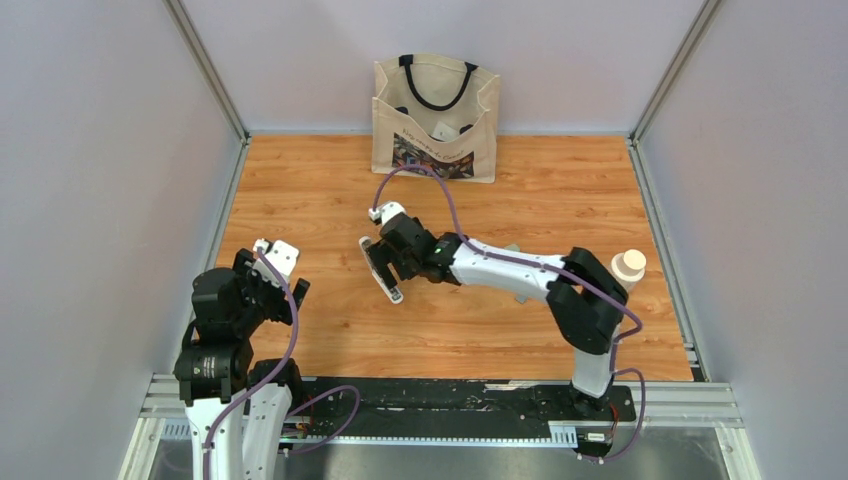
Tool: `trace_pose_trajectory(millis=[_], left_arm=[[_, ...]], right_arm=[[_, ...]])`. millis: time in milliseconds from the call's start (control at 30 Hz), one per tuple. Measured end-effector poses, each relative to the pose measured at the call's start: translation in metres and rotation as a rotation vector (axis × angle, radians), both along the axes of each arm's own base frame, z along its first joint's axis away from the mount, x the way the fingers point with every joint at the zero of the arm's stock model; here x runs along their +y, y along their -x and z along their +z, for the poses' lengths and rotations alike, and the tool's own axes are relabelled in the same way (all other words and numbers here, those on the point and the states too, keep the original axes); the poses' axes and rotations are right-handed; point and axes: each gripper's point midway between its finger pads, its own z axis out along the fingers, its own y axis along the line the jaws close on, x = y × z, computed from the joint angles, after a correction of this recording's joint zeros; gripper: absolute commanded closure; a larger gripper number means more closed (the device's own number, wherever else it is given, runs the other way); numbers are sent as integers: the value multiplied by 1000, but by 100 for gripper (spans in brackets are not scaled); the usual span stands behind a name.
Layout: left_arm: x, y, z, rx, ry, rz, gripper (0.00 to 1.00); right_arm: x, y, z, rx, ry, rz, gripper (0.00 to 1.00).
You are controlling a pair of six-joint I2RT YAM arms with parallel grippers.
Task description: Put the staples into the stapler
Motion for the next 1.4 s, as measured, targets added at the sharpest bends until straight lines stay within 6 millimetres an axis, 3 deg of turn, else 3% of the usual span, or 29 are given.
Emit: trace_pose_trajectory(millis=[200, 300, 367, 500, 600, 733, 833, 1400], left_arm=[[-7, 1, 0, 5, 20, -36, 12], [-16, 3, 6, 25, 47, -79, 12], [-22, 1, 17, 31, 66, -108, 12], [-32, -6, 34, 22, 101, -159, 12], [-38, -5, 35, 23, 130, -184, 12], [-43, -3, 35, 10, 150, -202, 12], [-45, 1, 33, 0, 153, -206, 12], [-44, -1, 31, -29, 148, -202, 12]], right_arm=[[-31, -20, 87, -127, -127, 27, 11], [-68, -37, 119, -183, -192, -27, 12], [-110, -57, 127, -193, -227, -117, 12], [-193, -95, 112, -151, -223, -318, 13], [-220, -94, 79, -23, -216, -352, 15], [-230, -71, 27, 221, -262, -358, 15], [-236, -61, 8, 341, -291, -386, 14], [-237, -56, 2, 445, -367, -436, 12]])
